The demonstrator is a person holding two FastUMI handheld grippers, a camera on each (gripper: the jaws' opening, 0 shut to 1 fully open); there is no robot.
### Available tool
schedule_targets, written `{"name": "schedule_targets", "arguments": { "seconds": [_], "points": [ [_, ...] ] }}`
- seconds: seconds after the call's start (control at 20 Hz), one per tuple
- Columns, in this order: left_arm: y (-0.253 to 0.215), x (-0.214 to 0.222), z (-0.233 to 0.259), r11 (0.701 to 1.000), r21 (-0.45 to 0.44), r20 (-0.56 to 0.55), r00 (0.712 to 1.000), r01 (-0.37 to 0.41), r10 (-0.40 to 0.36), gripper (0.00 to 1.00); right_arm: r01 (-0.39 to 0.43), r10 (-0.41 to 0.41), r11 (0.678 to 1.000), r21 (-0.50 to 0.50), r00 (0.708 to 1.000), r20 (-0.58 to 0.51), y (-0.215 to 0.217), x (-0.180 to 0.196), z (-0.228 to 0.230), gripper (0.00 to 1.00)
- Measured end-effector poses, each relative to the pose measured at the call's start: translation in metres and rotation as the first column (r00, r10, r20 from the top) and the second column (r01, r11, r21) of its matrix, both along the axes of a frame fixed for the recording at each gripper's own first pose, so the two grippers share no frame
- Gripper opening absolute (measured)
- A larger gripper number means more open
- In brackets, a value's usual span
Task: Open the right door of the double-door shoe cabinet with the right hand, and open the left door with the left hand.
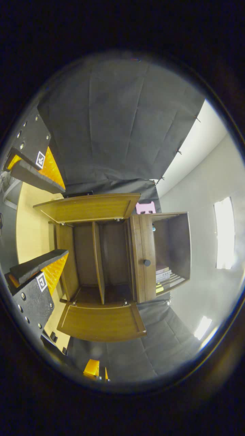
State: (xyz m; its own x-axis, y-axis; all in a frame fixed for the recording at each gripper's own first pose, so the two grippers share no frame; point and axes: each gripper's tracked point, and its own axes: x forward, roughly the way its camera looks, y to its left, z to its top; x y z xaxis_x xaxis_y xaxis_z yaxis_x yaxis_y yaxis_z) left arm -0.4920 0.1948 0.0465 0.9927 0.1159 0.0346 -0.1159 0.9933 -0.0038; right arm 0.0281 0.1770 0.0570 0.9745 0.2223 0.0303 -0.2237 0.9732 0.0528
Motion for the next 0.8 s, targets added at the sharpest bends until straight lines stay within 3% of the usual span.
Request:
{"name": "schedule_targets", "arguments": {
  "seconds": [0.8],
  "points": [
    [0.007, -0.01, 0.005, 1.0, 0.019, 0.029, 1.0, 0.003, -0.003, 0.99, 0.033, -0.033, 0.999, 0.013, 0.999, 0.015, 0.008, -0.003, 0.006, 0.95]
  ]
}}
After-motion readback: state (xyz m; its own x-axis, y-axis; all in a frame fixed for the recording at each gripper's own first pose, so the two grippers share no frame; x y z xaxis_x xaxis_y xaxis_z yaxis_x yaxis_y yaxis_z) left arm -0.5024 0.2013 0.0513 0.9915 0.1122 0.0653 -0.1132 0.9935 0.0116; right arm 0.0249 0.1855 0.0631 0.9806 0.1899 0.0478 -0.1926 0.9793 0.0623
